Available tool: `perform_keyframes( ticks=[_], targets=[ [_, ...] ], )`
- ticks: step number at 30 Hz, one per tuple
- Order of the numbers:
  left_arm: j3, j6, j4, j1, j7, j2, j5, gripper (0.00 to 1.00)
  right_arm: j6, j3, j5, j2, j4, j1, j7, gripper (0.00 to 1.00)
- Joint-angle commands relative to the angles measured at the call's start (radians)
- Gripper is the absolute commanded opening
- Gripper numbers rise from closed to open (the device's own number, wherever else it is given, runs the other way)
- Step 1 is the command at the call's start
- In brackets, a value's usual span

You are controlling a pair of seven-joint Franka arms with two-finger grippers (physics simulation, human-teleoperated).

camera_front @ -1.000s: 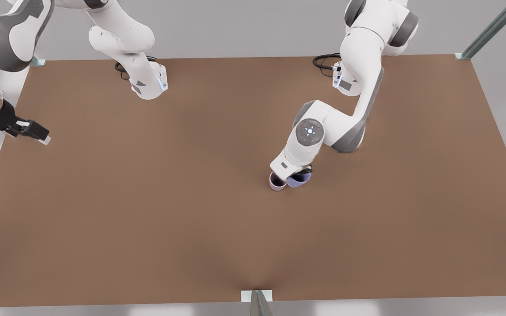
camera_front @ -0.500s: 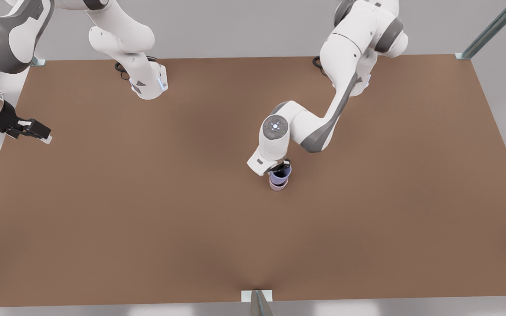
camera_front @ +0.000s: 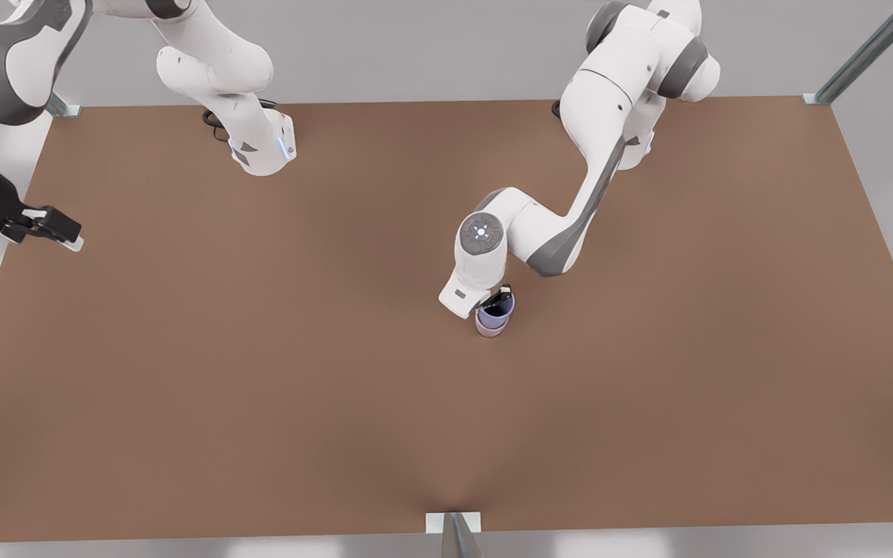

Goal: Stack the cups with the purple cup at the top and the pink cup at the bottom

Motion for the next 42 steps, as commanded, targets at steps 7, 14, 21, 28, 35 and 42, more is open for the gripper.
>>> perform_keyframes(
  ticks=[7, 14, 21, 28, 35, 42],
  targets=[
    [-0.001, -0.012, -0.001, -0.008, -0.103, -0.001, -0.001, 0.21, 0.003, 0.006, -0.007, 0.021, 0.003, 0.043, -0.025, 1.0],
    [-0.001, -0.014, -0.001, -0.008, -0.102, 0.008, -0.001, 0.21, 0.054, 0.007, 0.011, 0.123, -0.004, 0.034, -0.03, 1.0],
    [-0.001, -0.001, -0.02, -0.008, -0.1, 0.022, -0.001, 0.21, 0.084, 0.001, 0.036, 0.123, -0.002, 0.032, -0.027, 1.0],
    [0.001, 0.0, -0.016, -0.008, -0.1, 0.03, -0.001, 0.28, 0.088, 0.003, 0.037, 0.123, -0.002, 0.031, -0.027, 1.0],
    [-0.001, -0.001, -0.015, -0.006, -0.096, 0.03, -0.001, 0.34, 0.088, 0.003, 0.037, 0.125, -0.002, 0.028, -0.027, 1.0],
    [0.001, -0.009, -0.009, -0.006, -0.097, 0.022, -0.001, 1.0, 0.092, 0.003, 0.036, 0.128, -0.004, 0.031, -0.027, 1.0]
  ],
)
